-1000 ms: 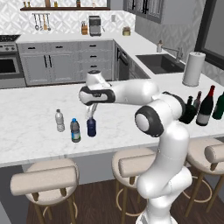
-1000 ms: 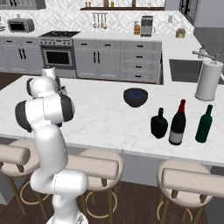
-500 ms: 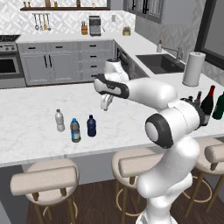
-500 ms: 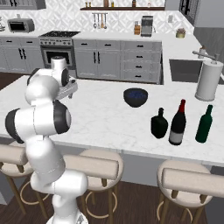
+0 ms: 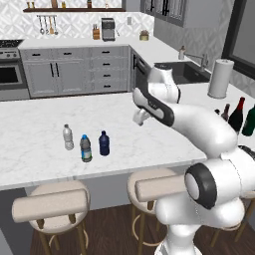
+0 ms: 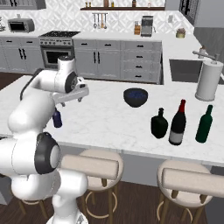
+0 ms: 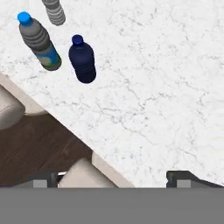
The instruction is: Move the plastic bottles in the middle to the plastics group, and the glass bottles in the middle to the glass group.
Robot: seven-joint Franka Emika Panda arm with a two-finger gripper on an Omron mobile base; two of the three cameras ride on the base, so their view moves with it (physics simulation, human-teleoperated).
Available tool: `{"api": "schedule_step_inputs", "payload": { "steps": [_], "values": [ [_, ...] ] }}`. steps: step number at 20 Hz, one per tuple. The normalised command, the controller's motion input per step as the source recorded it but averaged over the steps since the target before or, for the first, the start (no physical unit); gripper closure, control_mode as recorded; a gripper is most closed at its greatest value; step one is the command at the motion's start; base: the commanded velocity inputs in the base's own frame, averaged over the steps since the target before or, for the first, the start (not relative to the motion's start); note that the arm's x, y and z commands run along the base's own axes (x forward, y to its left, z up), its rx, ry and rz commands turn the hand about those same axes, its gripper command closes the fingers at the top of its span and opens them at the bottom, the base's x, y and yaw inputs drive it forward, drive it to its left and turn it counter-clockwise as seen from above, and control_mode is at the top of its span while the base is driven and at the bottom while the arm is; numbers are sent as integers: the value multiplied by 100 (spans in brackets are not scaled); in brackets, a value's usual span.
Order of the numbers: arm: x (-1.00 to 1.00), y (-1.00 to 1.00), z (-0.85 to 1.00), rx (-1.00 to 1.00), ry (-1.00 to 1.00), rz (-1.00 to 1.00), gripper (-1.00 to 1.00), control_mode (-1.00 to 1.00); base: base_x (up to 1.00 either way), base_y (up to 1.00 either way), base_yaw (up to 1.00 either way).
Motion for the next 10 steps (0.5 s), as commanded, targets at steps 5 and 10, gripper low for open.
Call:
{"api": "schedule_step_inputs", "payload": {
  "steps": [5, 10],
  "values": [
    [-100, -2, 48, 0, -8, -54, -100, -100, 0, 0, 0],
    [-97, -41, 63, 7, 0, -52, -100, -100, 0, 0, 0]
  ]
}}
